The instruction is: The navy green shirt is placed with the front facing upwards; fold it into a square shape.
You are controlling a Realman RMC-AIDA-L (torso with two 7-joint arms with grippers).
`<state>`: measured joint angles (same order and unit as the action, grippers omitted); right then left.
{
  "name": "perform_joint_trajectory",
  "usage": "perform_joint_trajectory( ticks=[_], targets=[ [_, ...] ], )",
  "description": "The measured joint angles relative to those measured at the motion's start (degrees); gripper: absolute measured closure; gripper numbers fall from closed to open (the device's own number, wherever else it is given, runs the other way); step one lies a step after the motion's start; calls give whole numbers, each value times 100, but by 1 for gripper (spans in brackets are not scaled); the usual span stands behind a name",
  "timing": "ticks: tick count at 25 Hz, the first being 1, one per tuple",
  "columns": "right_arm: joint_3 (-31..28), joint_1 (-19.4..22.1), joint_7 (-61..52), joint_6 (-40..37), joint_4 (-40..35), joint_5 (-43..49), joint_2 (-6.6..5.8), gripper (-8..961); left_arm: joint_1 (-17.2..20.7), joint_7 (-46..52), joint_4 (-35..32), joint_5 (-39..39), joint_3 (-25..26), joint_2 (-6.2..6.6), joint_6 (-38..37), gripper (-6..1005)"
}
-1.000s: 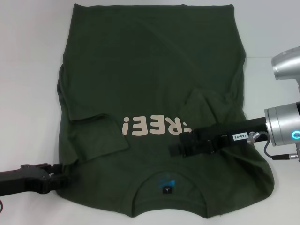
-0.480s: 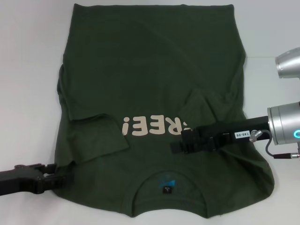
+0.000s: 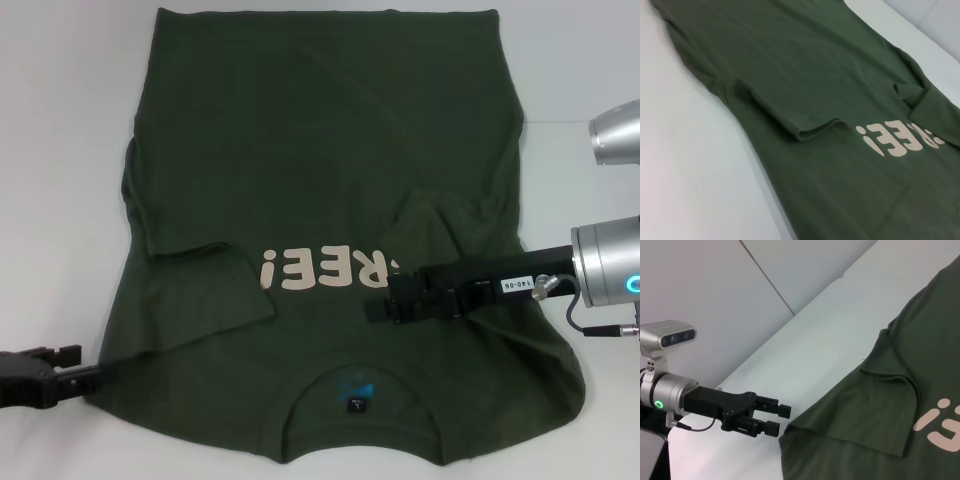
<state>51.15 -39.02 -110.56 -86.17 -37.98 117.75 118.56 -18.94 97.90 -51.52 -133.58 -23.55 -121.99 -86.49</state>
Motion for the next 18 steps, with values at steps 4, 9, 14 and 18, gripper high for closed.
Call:
perform_joint_trajectory(
  ticks=[4,9,14,18],
  targets=[
    [-20,0,0,3,0,0,7,128,4,0,1,-12,19,0,6,264],
    [-74,0,-2,-35,-2,0,7,128,-16,14,12,-162,-2,3,10,264],
    [-79,-2,-3,-27,-1,1,7,128,-5,18,27,-240,-1,8,10,265],
    [-79,-12,-1,-22,0,1,11,128,6,18,35,-287,4,0,2,266]
  ],
)
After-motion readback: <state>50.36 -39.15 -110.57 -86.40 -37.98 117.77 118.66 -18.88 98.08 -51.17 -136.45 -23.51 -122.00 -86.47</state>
